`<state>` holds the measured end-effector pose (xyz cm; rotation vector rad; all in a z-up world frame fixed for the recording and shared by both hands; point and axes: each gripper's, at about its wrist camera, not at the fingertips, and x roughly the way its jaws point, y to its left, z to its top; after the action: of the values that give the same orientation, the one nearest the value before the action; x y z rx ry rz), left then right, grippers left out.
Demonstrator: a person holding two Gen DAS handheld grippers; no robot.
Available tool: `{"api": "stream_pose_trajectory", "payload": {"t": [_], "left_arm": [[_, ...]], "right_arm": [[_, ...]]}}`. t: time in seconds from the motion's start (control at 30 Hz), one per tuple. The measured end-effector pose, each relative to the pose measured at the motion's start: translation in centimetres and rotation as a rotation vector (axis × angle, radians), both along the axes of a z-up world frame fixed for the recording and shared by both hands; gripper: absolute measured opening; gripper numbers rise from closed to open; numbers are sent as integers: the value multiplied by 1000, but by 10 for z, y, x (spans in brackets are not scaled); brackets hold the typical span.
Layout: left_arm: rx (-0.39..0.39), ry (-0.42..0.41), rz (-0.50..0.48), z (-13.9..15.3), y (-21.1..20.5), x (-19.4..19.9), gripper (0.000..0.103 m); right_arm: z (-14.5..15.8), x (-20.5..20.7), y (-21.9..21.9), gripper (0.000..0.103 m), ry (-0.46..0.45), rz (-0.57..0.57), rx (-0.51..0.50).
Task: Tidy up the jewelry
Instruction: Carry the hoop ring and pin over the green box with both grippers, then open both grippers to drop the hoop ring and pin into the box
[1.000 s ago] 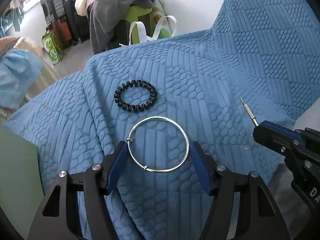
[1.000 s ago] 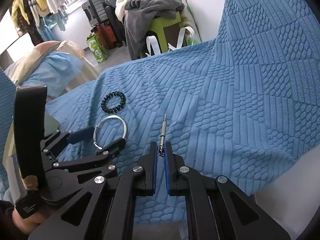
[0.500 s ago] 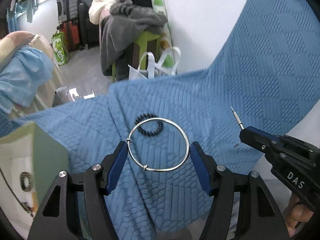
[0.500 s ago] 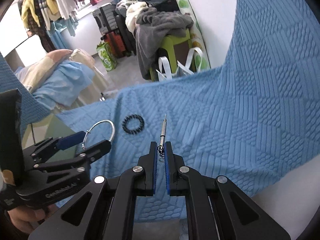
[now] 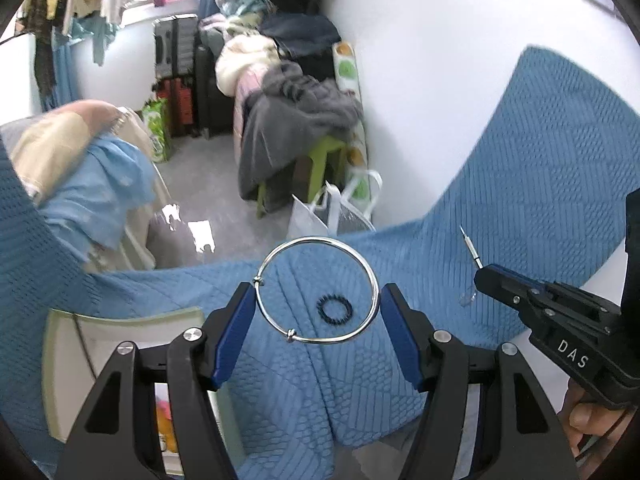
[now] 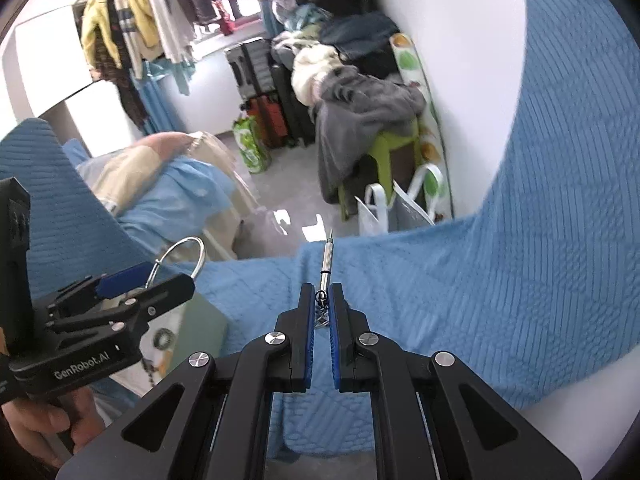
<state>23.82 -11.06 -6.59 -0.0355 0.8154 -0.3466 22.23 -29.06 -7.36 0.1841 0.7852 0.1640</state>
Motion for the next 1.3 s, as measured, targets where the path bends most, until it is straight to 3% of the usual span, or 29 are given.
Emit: {"api": "stream_pose_trajectory", "payload": {"t": [0.27, 0.53, 0.87, 1.3], "left_arm": [[-24, -40, 72, 39, 50, -12, 65], [-32, -44, 147, 44, 103, -23, 65], [-48, 37, 239, 13, 165, -32, 65], [-31, 212, 280, -71, 205, -24, 65]], "right_arm": [[36, 0, 42, 5, -46, 72, 1], [44, 0, 97, 5, -50, 155, 5], [20, 6, 166, 5, 10, 275, -2], [-61, 20, 217, 5, 182, 340, -28]]}}
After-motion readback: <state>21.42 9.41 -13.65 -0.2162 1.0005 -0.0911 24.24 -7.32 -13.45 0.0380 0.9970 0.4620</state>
